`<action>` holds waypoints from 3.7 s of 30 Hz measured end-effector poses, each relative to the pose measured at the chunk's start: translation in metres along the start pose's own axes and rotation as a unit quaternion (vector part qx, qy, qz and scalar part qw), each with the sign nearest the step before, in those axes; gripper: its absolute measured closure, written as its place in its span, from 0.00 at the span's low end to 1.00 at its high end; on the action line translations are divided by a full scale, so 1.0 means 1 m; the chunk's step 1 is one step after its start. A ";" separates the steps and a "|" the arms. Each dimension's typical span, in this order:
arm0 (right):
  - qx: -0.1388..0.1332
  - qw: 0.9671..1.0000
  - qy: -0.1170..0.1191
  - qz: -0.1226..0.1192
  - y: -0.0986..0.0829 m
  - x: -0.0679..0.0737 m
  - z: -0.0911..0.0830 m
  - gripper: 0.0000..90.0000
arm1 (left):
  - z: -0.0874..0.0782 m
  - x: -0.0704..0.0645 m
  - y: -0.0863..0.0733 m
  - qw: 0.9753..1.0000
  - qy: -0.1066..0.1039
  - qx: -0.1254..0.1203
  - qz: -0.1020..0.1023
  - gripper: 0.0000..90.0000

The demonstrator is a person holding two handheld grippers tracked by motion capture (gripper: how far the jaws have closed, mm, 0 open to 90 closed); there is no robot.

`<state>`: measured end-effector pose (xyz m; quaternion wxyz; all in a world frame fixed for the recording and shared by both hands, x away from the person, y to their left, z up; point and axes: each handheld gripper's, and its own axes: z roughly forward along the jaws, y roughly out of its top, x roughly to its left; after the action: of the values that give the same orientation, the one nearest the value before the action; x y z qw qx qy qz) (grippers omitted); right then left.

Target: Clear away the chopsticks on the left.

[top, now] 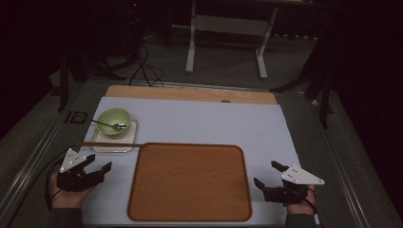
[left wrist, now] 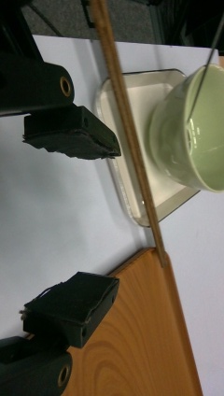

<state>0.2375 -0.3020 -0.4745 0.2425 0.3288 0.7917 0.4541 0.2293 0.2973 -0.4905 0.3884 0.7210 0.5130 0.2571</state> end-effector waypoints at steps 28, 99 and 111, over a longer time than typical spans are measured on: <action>-0.010 1.000 0.000 0.009 0.003 0.004 -0.005 0.14 | 0.058 0.018 0.015 0.998 -0.007 0.035 0.053 0.32; -0.007 1.000 0.013 0.017 0.003 0.003 -0.005 0.14 | 0.091 0.017 0.022 0.984 -0.035 0.105 0.138 0.72; -0.007 1.000 0.014 0.016 0.003 0.003 -0.004 0.15 | 0.090 0.011 0.025 0.985 -0.036 0.097 0.141 0.87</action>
<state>0.2337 -0.3011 -0.4700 0.2258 0.3334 0.7867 0.4679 0.3158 0.2770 -0.5206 0.2947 0.8292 0.4144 0.2321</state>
